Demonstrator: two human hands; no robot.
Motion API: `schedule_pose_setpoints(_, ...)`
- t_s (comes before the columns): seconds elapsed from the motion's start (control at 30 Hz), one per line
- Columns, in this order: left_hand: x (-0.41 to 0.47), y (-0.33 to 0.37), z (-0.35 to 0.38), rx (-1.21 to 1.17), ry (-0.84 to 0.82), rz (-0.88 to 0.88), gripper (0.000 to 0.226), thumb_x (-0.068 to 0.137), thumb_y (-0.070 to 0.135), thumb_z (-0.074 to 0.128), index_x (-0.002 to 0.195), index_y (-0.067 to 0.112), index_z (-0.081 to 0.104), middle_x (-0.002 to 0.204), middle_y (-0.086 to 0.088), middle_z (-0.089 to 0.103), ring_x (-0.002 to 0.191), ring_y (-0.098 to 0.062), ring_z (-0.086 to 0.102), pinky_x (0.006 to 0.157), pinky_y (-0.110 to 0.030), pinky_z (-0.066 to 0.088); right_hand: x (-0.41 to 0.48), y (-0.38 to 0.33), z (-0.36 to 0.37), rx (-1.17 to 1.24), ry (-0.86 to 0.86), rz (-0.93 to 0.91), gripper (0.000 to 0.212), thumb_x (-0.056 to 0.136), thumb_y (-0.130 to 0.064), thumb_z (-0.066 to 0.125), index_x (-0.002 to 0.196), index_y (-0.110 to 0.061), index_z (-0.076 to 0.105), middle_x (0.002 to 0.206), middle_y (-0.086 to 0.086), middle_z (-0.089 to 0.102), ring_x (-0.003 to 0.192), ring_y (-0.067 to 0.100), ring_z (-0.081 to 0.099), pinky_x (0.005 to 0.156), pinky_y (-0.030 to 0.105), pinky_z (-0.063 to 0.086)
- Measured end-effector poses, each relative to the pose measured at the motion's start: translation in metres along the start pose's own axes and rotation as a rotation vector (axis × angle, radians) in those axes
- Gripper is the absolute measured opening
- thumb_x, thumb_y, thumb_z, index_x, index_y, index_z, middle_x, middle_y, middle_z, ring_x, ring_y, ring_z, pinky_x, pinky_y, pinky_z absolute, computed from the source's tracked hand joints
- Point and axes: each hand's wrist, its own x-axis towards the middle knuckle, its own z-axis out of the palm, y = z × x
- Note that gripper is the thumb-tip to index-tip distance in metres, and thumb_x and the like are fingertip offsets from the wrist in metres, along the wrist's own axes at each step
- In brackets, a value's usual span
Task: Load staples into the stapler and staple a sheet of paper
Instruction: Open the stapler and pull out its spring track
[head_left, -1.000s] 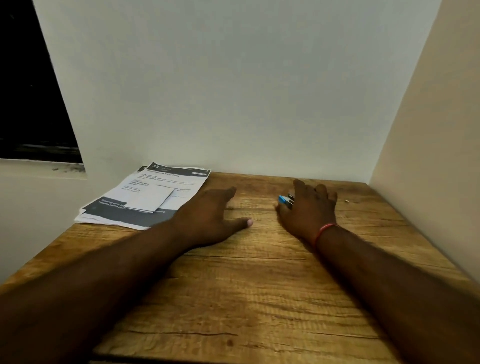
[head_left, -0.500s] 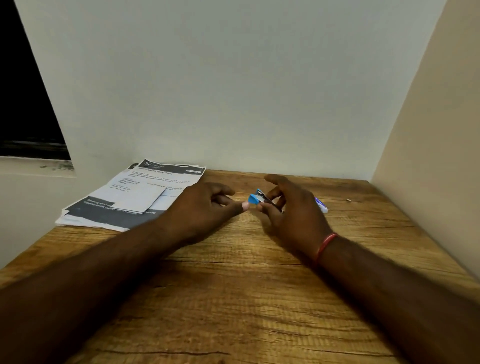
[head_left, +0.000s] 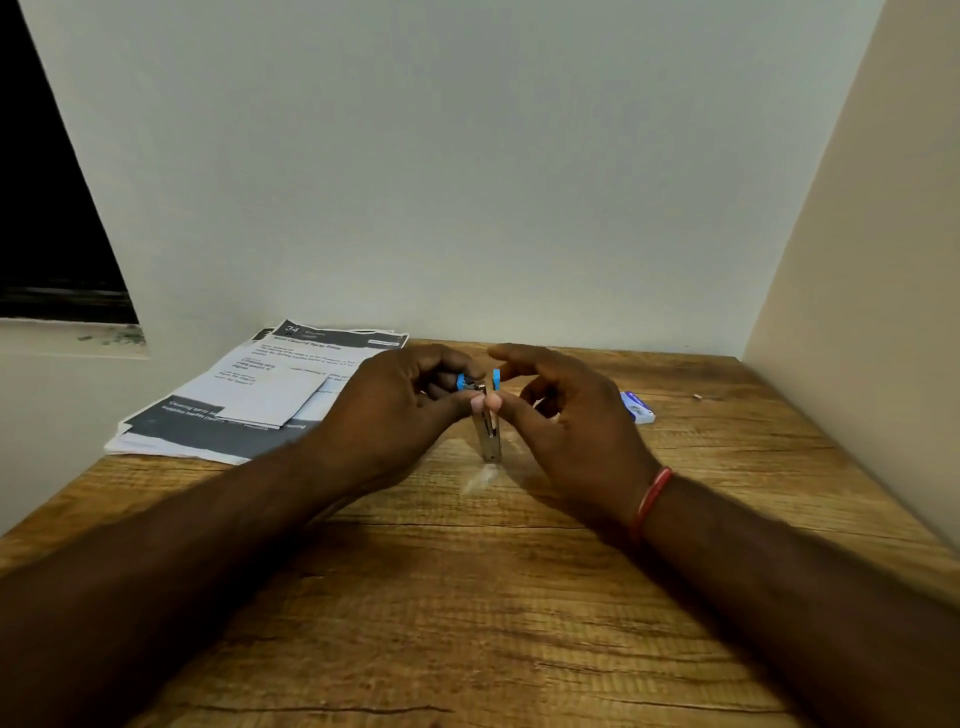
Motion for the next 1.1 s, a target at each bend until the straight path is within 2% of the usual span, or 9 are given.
schedule_pose_setpoints(0.2,0.002,0.001,-0.004,0.010,0.030,-0.004,0.026,0.089,0.017,0.096,0.111,0.020,0.083,0.099,-0.001,0.085,0.093,-0.024,0.083,0.080,-0.023,0.061,0.004,0.006,-0.003,0.135,-0.037,0.026,0.014,0.101,-0.020,0.082,0.115,-0.023,0.083,0.095,0.002,0.084,0.081,0.027,0.078,0.078,0.053,0.064)
schedule_pose_setpoints(0.37,0.005,0.000,-0.004,-0.035,0.062,-0.066,0.028,0.090,0.014,0.094,0.116,0.016,0.083,0.104,0.000,0.086,0.094,-0.016,0.085,0.084,-0.017,0.064,0.006,0.012,-0.008,0.201,-0.066,0.102,0.013,0.098,-0.015,0.085,0.109,-0.022,0.084,0.092,0.000,0.085,0.082,0.019,0.083,0.083,0.038,0.070)
schedule_pose_setpoints(0.5,0.006,-0.004,-0.006,-0.184,0.118,-0.109,0.021,0.094,0.005,0.090,0.112,0.011,0.082,0.103,-0.013,0.087,0.093,-0.028,0.088,0.095,-0.039,0.069,0.009,0.018,-0.015,0.241,-0.089,0.257,0.012,0.096,-0.008,0.085,0.107,-0.014,0.084,0.093,0.013,0.085,0.079,0.018,0.084,0.078,0.027,0.069)
schedule_pose_setpoints(0.63,0.006,-0.006,-0.011,-0.252,0.108,-0.124,0.023,0.093,0.002,0.089,0.115,0.006,0.081,0.103,-0.016,0.087,0.094,-0.029,0.088,0.096,-0.043,0.070,0.005,0.026,-0.023,0.263,-0.229,0.396,0.010,0.094,-0.010,0.089,0.103,-0.012,0.085,0.098,0.028,0.078,0.076,0.021,0.072,0.074,0.036,0.064)
schedule_pose_setpoints(0.8,0.003,-0.001,-0.004,-0.157,0.086,-0.068,0.030,0.085,0.008,0.098,0.109,0.020,0.085,0.100,-0.004,0.088,0.092,-0.021,0.087,0.084,-0.019,0.067,0.005,0.027,-0.028,-0.070,-0.273,0.273,0.015,0.088,-0.035,0.095,0.100,-0.034,0.086,0.091,0.001,0.081,0.067,-0.003,0.068,0.063,0.017,0.053)
schedule_pose_setpoints(0.87,0.002,0.000,-0.002,-0.127,0.065,-0.047,0.033,0.082,0.010,0.100,0.111,0.022,0.086,0.099,0.000,0.088,0.093,-0.019,0.086,0.085,-0.019,0.067,0.005,0.023,-0.027,-0.144,-0.245,0.223,0.021,0.086,-0.045,0.094,0.104,-0.042,0.085,0.097,-0.009,0.080,0.073,-0.011,0.068,0.058,0.007,0.048)
schedule_pose_setpoints(0.93,0.001,0.001,0.000,-0.110,0.040,-0.017,0.035,0.081,0.013,0.101,0.112,0.022,0.086,0.099,0.002,0.088,0.093,-0.015,0.086,0.088,-0.023,0.067,0.006,0.017,-0.025,-0.058,-0.216,0.159,0.022,0.088,-0.046,0.092,0.109,-0.043,0.085,0.103,-0.011,0.082,0.083,-0.003,0.073,0.062,0.014,0.050)
schedule_pose_setpoints(1.03,-0.001,0.003,0.001,-0.116,0.001,0.030,0.034,0.079,0.016,0.102,0.107,0.026,0.086,0.097,0.007,0.089,0.092,-0.009,0.086,0.086,-0.020,0.065,0.007,0.010,-0.023,0.057,-0.202,0.078,0.019,0.093,-0.039,0.088,0.111,-0.040,0.088,0.104,-0.014,0.086,0.095,0.018,0.079,0.079,0.037,0.062)
schedule_pose_setpoints(1.1,-0.003,0.005,0.001,-0.093,-0.005,0.038,0.037,0.075,0.027,0.103,0.109,0.023,0.088,0.097,0.010,0.089,0.093,-0.007,0.085,0.087,-0.018,0.064,0.006,0.011,-0.022,0.117,-0.189,0.078,0.018,0.093,-0.031,0.089,0.111,-0.029,0.089,0.105,-0.014,0.087,0.099,0.013,0.081,0.088,0.037,0.065)
